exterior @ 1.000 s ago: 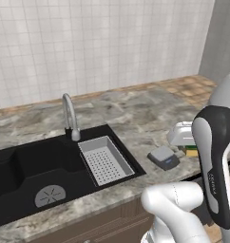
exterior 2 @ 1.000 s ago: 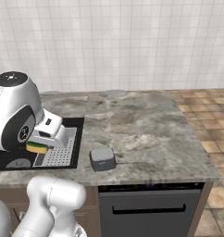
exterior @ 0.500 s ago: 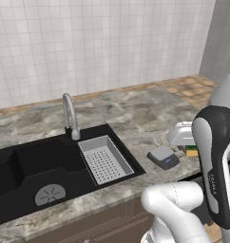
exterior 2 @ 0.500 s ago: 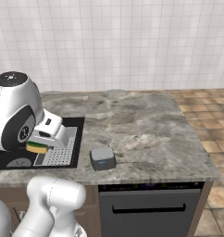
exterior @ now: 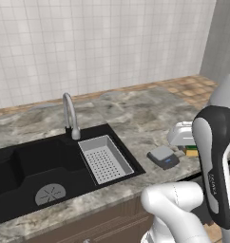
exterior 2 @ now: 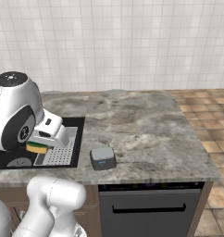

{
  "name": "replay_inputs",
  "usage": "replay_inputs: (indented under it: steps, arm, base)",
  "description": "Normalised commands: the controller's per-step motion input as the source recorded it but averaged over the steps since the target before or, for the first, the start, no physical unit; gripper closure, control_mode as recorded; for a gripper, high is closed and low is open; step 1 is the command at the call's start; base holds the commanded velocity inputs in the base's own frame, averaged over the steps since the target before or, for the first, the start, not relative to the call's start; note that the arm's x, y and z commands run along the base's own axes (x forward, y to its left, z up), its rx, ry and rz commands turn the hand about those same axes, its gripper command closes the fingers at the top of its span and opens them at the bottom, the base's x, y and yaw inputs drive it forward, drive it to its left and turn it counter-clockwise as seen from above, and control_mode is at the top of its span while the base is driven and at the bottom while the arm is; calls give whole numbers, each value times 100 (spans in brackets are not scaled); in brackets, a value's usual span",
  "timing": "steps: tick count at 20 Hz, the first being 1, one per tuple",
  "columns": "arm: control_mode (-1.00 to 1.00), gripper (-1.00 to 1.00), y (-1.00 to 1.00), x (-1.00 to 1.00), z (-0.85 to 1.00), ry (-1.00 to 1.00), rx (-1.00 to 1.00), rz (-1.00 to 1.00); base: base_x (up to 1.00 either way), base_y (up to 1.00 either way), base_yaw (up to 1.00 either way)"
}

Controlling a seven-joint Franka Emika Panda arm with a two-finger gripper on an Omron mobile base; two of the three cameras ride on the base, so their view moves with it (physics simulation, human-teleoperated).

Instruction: Open the cabinet. Pick the sponge and place it next to the sink. Then close the cabinet.

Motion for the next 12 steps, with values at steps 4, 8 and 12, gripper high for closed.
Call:
replay_inputs:
  steps: [4,8,12]
  arm:
    - [-100,100,7,35,0,2,0,0]
    - [-100,100,1,96,0,14,0,0]
    - [-100,100,0,99,0,17,0,0]
  base:
    - [0,0,0]
    - [0,0,0]
    - [0,0,0]
